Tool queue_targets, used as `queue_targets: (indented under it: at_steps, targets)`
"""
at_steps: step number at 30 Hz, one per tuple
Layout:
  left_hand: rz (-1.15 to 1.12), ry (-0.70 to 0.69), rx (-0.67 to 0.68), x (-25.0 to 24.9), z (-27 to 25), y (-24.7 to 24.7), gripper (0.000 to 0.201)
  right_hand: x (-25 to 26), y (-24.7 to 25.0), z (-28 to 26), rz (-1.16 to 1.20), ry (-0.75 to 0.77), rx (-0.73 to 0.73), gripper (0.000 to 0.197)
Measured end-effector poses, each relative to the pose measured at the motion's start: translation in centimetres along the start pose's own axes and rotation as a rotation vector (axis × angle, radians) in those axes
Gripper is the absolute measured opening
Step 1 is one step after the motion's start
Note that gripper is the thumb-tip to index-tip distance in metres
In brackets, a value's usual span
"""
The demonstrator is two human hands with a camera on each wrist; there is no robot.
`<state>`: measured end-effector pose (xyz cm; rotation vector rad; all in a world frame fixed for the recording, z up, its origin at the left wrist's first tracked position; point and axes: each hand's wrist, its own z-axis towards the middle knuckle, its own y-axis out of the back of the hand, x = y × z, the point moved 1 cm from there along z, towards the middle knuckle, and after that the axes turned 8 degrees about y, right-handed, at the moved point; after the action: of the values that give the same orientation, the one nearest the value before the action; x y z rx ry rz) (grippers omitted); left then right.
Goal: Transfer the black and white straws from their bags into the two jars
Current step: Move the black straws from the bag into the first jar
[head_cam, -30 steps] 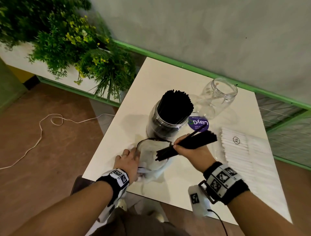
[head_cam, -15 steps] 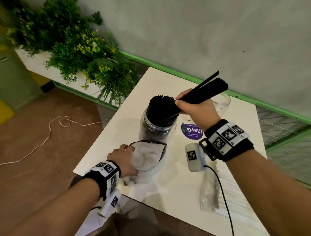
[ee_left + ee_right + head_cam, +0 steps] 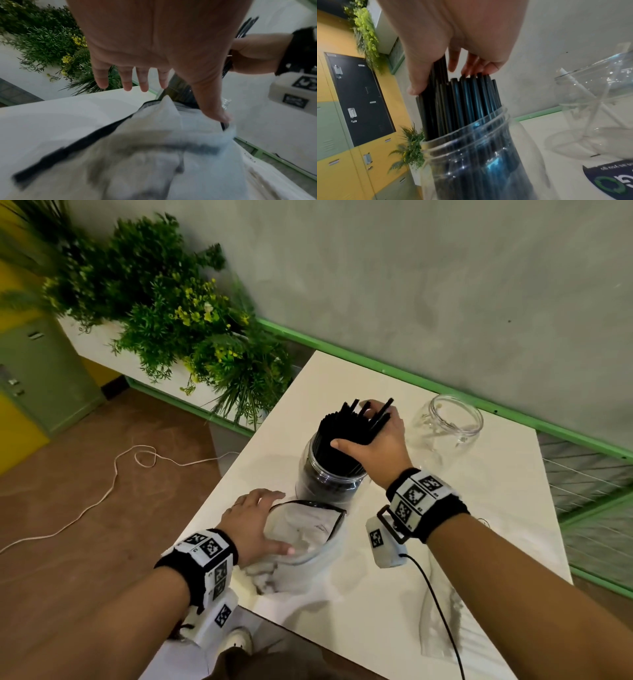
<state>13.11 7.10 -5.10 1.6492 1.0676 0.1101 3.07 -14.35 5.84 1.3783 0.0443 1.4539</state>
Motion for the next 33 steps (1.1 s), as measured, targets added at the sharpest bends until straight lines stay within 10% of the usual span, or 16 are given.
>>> queue_targets:
  at_steps: [7,13,24,33]
  targets:
    - [-0.188,-0.137,-0.095,-2.3,3.6,4.4,0.089,0.9,0.3,-1.0,-0.061,0.403,-0.102,0.078]
    - [-0.259,-0.228,-0.131,-4.4,6.2,8.0,0.038,0.8,-0.9,-1.1,-0.168,0.504,0.034,0.041]
    - [-0.296,-0.262,0.014,-4.1,8.2,9.1,0.077,-0.5,-4.0,-2.3,-0.705,0.400,0.132,0.053]
    - [-0.486,-0.254,0.243,-5.8,8.9,9.4,0.099,-4.3,-1.5,-4.0,-0.046,-0.145,0.010,0.128]
